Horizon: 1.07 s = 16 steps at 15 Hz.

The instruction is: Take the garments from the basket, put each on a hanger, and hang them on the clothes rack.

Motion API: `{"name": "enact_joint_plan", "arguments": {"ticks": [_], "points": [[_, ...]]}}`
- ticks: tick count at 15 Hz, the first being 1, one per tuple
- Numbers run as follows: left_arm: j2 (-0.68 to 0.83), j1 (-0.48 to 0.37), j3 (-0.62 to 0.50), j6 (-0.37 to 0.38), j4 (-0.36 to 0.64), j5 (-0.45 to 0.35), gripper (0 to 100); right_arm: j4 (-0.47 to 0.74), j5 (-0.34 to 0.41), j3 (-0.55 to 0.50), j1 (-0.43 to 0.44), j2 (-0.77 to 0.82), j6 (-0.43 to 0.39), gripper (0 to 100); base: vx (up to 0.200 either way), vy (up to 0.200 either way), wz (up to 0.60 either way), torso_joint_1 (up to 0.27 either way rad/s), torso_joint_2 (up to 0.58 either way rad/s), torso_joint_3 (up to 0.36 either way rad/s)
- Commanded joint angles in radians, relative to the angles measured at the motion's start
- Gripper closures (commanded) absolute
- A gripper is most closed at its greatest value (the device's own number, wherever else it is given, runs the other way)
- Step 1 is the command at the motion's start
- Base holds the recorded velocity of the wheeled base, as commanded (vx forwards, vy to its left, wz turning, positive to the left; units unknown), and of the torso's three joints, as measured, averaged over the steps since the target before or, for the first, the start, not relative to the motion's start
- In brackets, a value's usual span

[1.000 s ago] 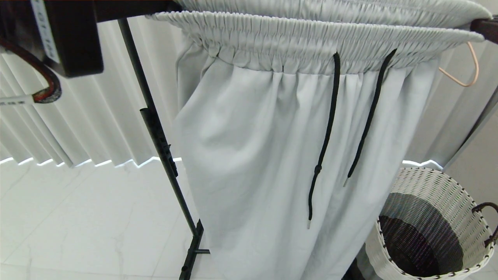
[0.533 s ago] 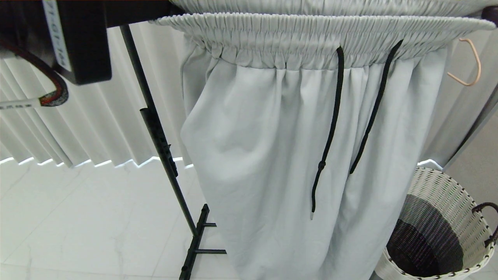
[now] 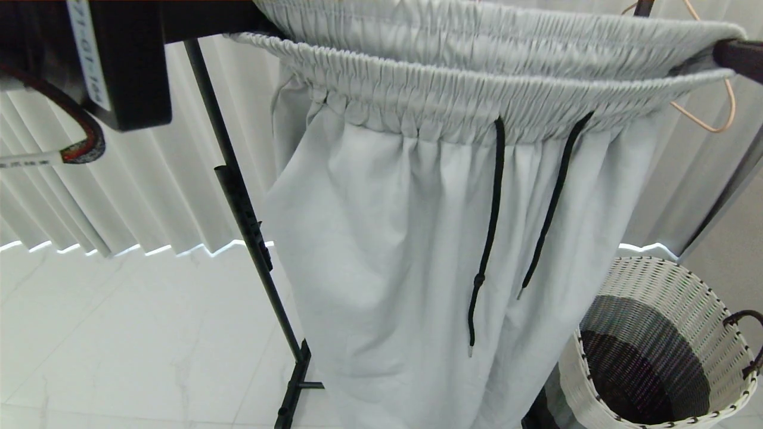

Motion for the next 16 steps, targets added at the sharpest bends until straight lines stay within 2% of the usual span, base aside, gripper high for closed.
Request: {"name": "enact_joint_plan", "arguments": {"ticks": [1, 4, 5, 7, 8, 10, 11, 12, 16], "points": [[-0.002, 0.012, 0.002, 0.0, 0.0, 0.003, 100, 0.0, 0.015, 0.012, 0.007, -0.022, 0.0, 0, 0.0, 0.0, 0.0, 0.0, 0.0, 0.0], [-0.005, 0.095, 0.009, -0.001, 0.0, 0.053, 100, 0.07, 0.033, 0.013, 0.051, -0.083, 0.009, 0, 0.0, 0.0, 0.0, 0.0, 0.0, 0.0], [-0.008, 0.097, 0.014, -0.001, 0.0, 0.053, 100, 0.096, 0.033, 0.013, 0.074, -0.097, 0.023, 0, 0.0, 0.0, 0.0, 0.0, 0.0, 0.0], [-0.016, 0.097, 0.04, -0.001, 0.0, 0.055, 100, 0.164, 0.027, 0.013, 0.064, -0.129, 0.031, 0, 0.0, 0.0, 0.0, 0.0, 0.0, 0.0], [-0.025, 0.097, 0.052, -0.001, 0.0, 0.053, 100, 0.219, 0.024, 0.016, 0.004, -0.143, 0.031, 0, 0.0, 0.0, 0.0, 0.0, 0.0, 0.0], [-0.048, 0.097, 0.072, 0.0, 0.0, 0.055, 100, 0.331, 0.027, 0.042, -0.202, -0.168, 0.012, 0, 0.0, 0.0, 0.0, 0.0, 0.0, 0.0], [-0.06, 0.097, 0.086, 0.0, 0.0, 0.055, 100, 0.345, 0.032, 0.076, -0.292, -0.188, -0.027, 0, 0.0, 0.0, 0.0, 0.0, 0.0, 0.0], [-0.072, 0.097, 0.097, 0.0, 0.0, 0.055, 100, 0.336, 0.03, 0.111, -0.352, -0.209, -0.072, 0, 0.0, 0.0, 0.0, 0.0, 0.0, 0.0], [-0.094, 0.097, 0.12, 0.0, 0.0, 0.055, 100, 0.31, 0.022, 0.246, -0.498, -0.292, -0.1, 0, 0.0, 0.0, 0.0, 0.0, 0.0, 0.0]]}}
